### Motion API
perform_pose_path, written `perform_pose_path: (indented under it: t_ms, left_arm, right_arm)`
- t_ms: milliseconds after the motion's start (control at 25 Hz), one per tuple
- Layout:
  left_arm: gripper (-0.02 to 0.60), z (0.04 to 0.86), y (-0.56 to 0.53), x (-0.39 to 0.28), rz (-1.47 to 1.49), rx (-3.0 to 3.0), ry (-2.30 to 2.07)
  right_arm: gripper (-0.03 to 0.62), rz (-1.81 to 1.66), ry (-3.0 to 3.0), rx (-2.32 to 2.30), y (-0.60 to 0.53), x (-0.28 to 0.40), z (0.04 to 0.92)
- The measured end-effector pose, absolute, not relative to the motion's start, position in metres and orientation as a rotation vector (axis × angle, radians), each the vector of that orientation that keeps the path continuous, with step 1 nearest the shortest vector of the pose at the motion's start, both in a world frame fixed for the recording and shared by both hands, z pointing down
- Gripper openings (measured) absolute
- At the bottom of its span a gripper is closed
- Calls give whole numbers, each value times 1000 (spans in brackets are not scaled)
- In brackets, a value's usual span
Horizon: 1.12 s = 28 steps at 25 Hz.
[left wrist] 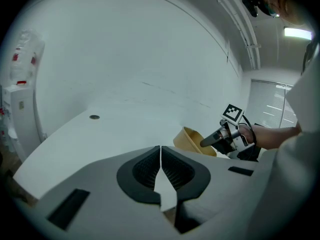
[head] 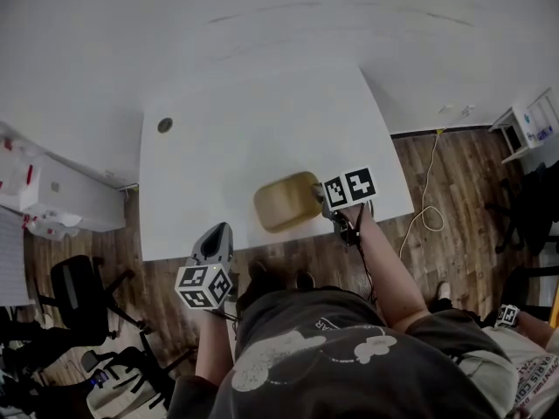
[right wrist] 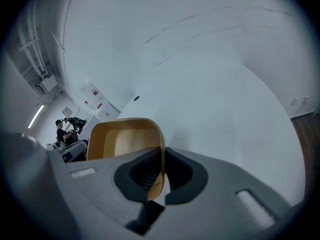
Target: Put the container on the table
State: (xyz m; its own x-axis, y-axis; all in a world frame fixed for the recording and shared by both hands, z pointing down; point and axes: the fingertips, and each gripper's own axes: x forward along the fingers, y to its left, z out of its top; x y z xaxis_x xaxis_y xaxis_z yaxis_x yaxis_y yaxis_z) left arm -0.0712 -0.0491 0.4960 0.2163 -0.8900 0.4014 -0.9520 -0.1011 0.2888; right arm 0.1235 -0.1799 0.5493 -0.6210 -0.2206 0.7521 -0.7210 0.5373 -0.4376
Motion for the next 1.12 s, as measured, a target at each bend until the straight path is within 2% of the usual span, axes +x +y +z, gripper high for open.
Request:
perform_pose_path:
  t_ms: [440,1120]
  left_arm:
    - [11,498,-122,-131,201,2104,-1605]
    - [11,486,-244,-259,185,2198,-1563]
  right_arm:
    - [6,1041,-2076,905,-241,91,551]
    - [6,1063,-2050,1004,-349,-40,554]
